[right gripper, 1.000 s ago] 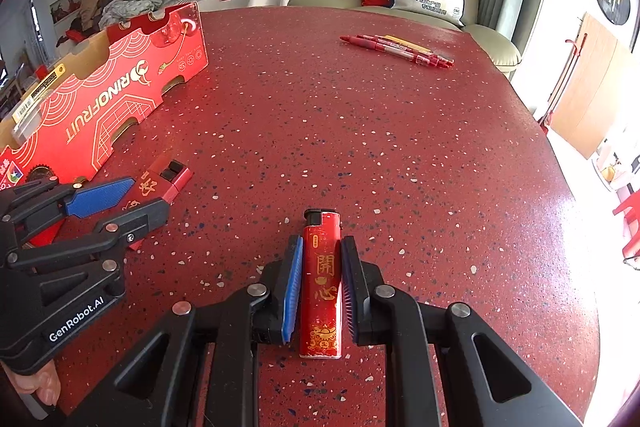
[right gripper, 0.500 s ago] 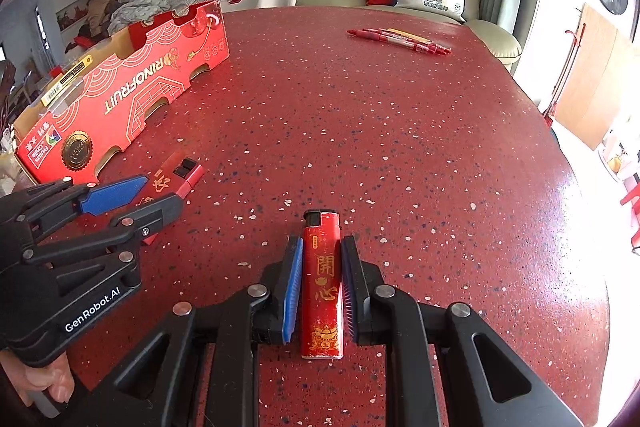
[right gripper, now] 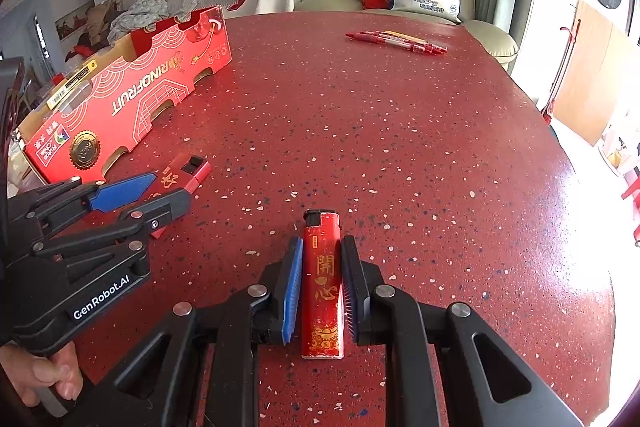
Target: Organize rigid objects
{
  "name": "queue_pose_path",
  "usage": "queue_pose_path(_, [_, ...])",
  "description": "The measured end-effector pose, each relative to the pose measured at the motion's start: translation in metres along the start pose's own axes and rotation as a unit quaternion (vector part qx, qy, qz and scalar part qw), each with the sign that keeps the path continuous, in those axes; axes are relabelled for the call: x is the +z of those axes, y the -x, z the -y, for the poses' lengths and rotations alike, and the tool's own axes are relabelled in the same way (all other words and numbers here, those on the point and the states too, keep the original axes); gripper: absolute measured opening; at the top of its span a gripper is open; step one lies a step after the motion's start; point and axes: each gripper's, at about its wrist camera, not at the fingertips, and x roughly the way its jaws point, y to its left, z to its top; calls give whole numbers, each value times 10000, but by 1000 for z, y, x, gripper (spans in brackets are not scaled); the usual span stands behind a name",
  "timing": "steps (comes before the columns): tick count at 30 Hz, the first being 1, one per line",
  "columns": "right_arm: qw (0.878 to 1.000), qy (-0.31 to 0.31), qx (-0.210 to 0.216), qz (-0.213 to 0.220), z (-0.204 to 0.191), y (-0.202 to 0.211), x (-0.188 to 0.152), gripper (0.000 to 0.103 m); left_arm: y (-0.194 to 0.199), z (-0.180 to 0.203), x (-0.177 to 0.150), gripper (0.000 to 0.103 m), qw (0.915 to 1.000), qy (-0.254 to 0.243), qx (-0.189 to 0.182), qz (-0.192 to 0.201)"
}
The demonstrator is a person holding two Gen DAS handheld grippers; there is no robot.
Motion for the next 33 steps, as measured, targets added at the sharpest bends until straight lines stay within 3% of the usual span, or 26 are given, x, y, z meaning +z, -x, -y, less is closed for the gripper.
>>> queue_pose_path(22, [9991,-240,157,303,2,22,6,20,3,9,-1,37,9999,-61,114,50])
queue_pose_path(33, [9985,-291,184,437,2,31,11,20,21,16,-1,37,9997,-28,-99,229])
